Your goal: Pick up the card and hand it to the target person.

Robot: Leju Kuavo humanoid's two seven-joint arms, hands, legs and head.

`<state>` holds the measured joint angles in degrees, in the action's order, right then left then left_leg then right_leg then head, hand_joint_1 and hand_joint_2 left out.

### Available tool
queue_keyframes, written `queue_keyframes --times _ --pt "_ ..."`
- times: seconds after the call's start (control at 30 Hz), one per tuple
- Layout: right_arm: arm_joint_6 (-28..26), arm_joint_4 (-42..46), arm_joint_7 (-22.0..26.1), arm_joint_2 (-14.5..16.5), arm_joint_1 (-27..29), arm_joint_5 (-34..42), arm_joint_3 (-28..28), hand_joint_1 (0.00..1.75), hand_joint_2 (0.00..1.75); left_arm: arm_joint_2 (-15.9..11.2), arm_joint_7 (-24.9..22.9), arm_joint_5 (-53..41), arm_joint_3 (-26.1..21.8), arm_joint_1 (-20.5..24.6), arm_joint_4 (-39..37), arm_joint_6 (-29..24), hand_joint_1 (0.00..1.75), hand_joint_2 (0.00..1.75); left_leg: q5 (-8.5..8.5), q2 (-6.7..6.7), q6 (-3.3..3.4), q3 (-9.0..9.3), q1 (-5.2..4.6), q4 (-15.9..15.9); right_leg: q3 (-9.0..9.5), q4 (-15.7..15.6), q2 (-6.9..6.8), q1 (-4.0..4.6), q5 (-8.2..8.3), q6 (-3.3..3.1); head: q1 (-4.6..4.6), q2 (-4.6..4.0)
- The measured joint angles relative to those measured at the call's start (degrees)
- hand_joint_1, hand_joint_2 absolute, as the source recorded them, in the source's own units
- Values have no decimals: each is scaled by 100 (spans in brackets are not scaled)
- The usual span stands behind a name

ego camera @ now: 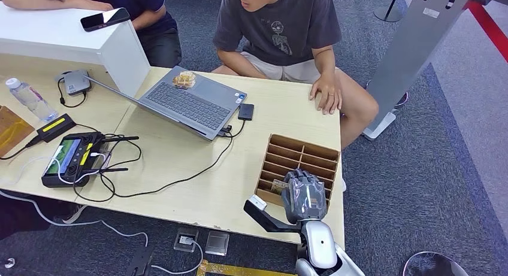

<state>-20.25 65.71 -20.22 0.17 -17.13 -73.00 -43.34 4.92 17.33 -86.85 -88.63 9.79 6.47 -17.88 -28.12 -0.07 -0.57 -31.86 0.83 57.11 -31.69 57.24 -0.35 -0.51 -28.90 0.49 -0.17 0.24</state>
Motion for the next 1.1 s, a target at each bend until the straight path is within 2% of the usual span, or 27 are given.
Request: queue_keyframes --times 0.2,0.47,0.73,1.1 --pt "54 8 -27 2 2 -10 -12 135 175 0 2 -3 0 0 0 0 0 0 0 0 0 3 0 0 2 0 0 0 0 0 -5 0" --pt "-35 22 -45 1 18 73 -11 139 175 0 9 -38 1 0 0 22 0 0 1 0 1 7 0 0 5 0 0 0 0 0 -3 0" --pt "-157 269 64 -59 118 559 23 141 175 -1 15 -127 2 -1 0 42 0 0 1 0 1 6 0 0 6 0 0 0 0 0 -4 0" --pt "-85 1058 360 -218 181 1569 144 142 175 -2 8 -66 1 -3 0 32 0 0 1 0 1 3 0 1 4 0 0 0 0 0 -2 0"
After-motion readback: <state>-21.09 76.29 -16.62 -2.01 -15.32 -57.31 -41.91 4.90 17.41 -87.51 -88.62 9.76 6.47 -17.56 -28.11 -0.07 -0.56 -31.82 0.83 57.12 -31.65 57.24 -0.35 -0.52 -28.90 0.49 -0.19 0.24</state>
